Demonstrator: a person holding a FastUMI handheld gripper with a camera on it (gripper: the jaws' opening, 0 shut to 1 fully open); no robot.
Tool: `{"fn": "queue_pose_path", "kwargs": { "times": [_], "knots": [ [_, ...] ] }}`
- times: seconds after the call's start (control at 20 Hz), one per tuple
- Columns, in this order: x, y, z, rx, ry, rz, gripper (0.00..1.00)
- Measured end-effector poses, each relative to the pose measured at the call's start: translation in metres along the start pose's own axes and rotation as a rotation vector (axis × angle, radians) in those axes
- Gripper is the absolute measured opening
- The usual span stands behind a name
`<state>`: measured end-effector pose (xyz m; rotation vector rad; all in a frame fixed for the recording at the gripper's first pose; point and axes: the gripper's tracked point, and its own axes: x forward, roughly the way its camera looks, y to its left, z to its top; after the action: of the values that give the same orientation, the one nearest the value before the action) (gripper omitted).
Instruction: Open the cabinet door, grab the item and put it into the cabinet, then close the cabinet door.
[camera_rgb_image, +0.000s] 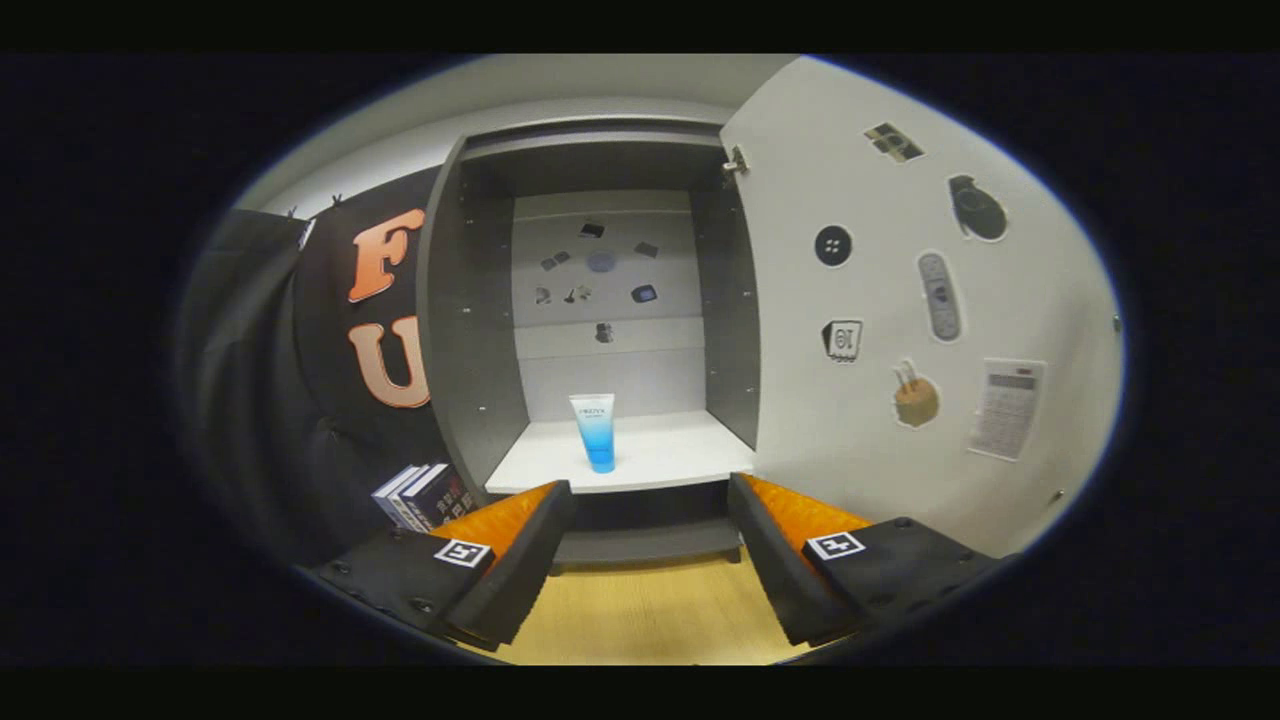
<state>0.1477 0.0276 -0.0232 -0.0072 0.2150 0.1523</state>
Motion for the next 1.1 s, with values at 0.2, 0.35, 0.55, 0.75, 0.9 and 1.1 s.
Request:
{"fn": "queue_pose_path", "kwargs": {
  "times": [0.2,0.35,0.55,0.75,0.9,1.1],
  "knots": [
    [-0.052,-0.023,0.0,-0.003,-0.022,-0.022,0.99],
    [-0.088,-0.049,0.001,0.008,-0.037,-0.051,0.99],
    [-0.125,-0.087,0.002,0.029,-0.062,-0.095,0.99],
    [-0.152,-0.128,0.001,0.012,-0.076,-0.138,0.99],
    [-0.163,-0.166,-0.001,0.0,-0.082,-0.183,0.99],
    [-0.163,-0.217,-0.004,0.014,-0.076,-0.233,0.99]
  ]
}}
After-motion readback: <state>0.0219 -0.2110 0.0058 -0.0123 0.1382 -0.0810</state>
